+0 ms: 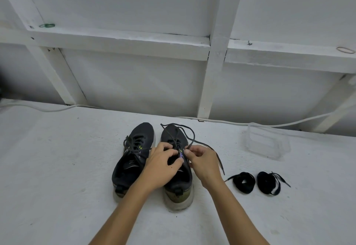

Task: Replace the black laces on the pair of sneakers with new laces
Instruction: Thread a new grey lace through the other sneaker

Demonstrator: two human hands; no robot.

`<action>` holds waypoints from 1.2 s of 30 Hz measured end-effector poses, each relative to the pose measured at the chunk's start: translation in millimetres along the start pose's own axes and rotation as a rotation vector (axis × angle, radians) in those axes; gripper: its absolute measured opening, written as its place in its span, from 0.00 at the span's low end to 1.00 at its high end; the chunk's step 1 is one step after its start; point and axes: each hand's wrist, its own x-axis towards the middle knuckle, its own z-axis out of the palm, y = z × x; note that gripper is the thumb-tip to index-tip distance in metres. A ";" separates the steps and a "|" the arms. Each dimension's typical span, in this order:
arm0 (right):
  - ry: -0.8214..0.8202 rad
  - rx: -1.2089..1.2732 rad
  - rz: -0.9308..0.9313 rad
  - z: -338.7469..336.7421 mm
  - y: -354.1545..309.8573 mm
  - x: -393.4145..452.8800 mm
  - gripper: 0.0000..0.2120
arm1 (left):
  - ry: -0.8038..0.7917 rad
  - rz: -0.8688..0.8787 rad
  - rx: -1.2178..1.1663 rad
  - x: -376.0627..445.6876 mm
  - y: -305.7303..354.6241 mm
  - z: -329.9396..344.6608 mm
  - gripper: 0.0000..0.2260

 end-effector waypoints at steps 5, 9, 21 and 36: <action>-0.016 -0.076 -0.056 -1.4 3.9 3.2 0.04 | -0.006 -0.011 -0.014 2.2 -1.5 -0.7 0.15; -0.029 -0.162 -0.098 -5.5 6.0 2.2 0.04 | -0.003 0.000 0.014 4.5 -4.8 0.2 0.14; -0.071 -0.518 -0.267 -2.9 -6.6 6.2 0.05 | 0.142 0.020 0.033 7.5 -2.9 9.1 0.10; 0.165 0.577 0.327 -35.7 -17.7 6.4 0.14 | 0.204 -0.034 -0.017 6.6 0.1 12.6 0.04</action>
